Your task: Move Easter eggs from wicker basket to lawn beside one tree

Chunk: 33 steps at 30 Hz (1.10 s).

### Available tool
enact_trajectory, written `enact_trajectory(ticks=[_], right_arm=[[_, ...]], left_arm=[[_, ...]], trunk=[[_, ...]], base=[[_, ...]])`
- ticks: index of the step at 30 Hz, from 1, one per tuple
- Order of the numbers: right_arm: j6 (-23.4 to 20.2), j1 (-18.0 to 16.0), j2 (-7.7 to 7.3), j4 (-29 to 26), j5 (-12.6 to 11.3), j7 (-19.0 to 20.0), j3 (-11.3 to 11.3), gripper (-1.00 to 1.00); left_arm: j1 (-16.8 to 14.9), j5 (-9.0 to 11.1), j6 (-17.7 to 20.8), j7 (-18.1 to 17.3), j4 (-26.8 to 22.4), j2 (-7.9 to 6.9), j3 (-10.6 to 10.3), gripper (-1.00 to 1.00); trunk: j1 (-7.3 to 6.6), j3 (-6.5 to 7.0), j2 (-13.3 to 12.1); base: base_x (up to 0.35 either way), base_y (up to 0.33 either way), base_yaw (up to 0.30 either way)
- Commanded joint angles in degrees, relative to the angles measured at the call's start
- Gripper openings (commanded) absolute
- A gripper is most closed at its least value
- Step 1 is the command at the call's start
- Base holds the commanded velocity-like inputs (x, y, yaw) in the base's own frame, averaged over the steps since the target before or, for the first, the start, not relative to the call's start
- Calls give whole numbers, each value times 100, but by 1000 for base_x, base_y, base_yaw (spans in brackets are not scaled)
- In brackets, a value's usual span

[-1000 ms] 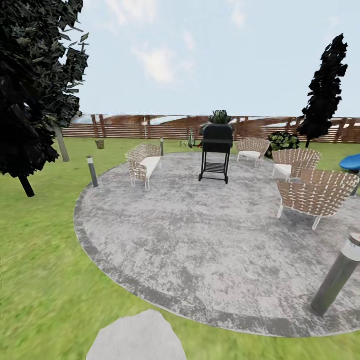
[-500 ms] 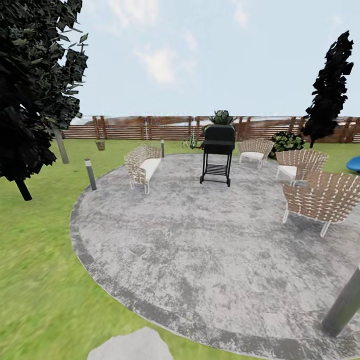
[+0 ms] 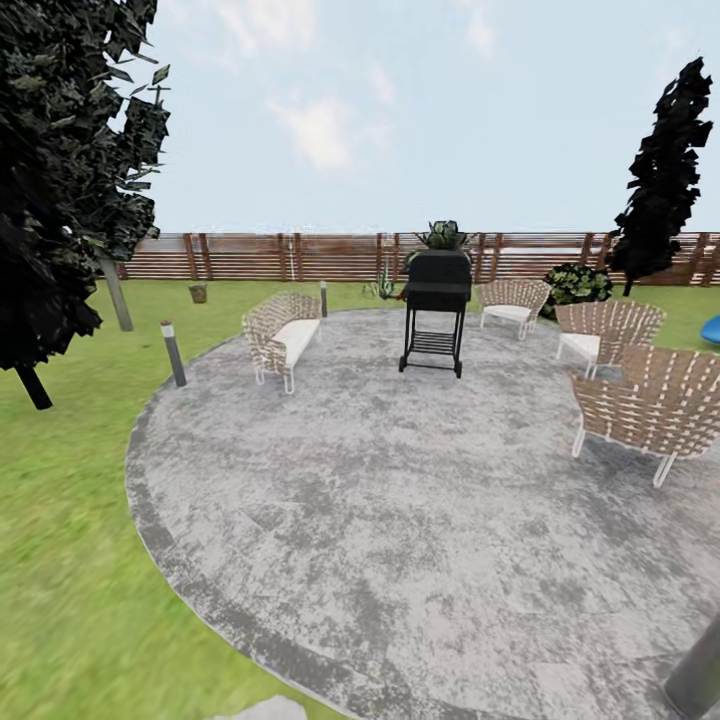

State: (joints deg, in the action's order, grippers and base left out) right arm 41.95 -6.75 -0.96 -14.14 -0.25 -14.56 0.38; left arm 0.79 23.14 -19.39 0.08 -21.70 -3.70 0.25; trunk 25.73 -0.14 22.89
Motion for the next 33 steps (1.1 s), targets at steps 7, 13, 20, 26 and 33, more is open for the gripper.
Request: enact_trajectory(ticks=[7,13,20,26,33], right_arm=[[15,-2,0,7,2,-12,5,100],[15,-2,0,8,7,-12,5,100],[15,-2,0,7,7,-12,5,100],[15,-2,0,7,7,-12,5,100],[15,-2,0,8,7,-12,7,100]], left_arm=[[1,15,-11,1,-9,-6,1,100],[2,15,-19,1,-9,-8,1,100],[4,18,-21,3,-9,-8,1,100],[4,24,-23,7,-9,-8,1,100],[4,32,-21,9,-9,-9,2,100]], trunk=[[6,-1,3],[6,-1,3],[6,-1,3],[6,-1,3],[6,-1,3]], base=[[329,-44,0],[329,-3,0],[333,32,0],[323,159,0],[296,219,0]])
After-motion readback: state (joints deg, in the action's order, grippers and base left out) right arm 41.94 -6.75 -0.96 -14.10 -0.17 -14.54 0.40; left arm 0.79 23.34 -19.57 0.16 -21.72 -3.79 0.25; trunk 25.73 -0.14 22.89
